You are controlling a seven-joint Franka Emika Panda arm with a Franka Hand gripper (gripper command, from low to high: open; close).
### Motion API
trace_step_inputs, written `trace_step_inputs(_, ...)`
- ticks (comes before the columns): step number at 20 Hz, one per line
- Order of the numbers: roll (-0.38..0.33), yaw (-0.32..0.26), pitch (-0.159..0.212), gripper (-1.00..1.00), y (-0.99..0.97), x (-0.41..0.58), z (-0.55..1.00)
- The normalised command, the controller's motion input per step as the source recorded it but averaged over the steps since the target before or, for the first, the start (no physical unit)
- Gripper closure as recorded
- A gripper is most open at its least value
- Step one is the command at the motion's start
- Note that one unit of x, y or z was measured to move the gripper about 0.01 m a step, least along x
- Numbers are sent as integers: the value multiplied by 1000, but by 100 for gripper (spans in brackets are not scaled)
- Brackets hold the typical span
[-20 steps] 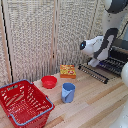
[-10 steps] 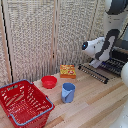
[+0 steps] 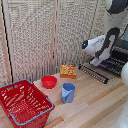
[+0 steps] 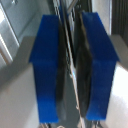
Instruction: Kindly position your hand close to the oven tray's handle. Softly yet firmly grasp the handle using your hand. Slowly and with caution, draw the tray out until it is fully stretched out.
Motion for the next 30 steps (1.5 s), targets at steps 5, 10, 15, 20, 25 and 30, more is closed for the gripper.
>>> trace_step_inputs(5, -19, -151, -7, 100, 736, -36, -10)
trace_step_inputs(10, -41, -120, 3, 100, 833, -1, -155)
trace_step_inputs(15, -59, -98, 30, 100, 881, 0, -277)
trace_step_inputs(20, -91, -54, 26, 100, 613, 82, -96)
trace_step_inputs(25, -15, 0, 18, -100, 169, 115, 0)
trace_step_inputs(30, -3, -1, 13, -100, 6, 33, 179)
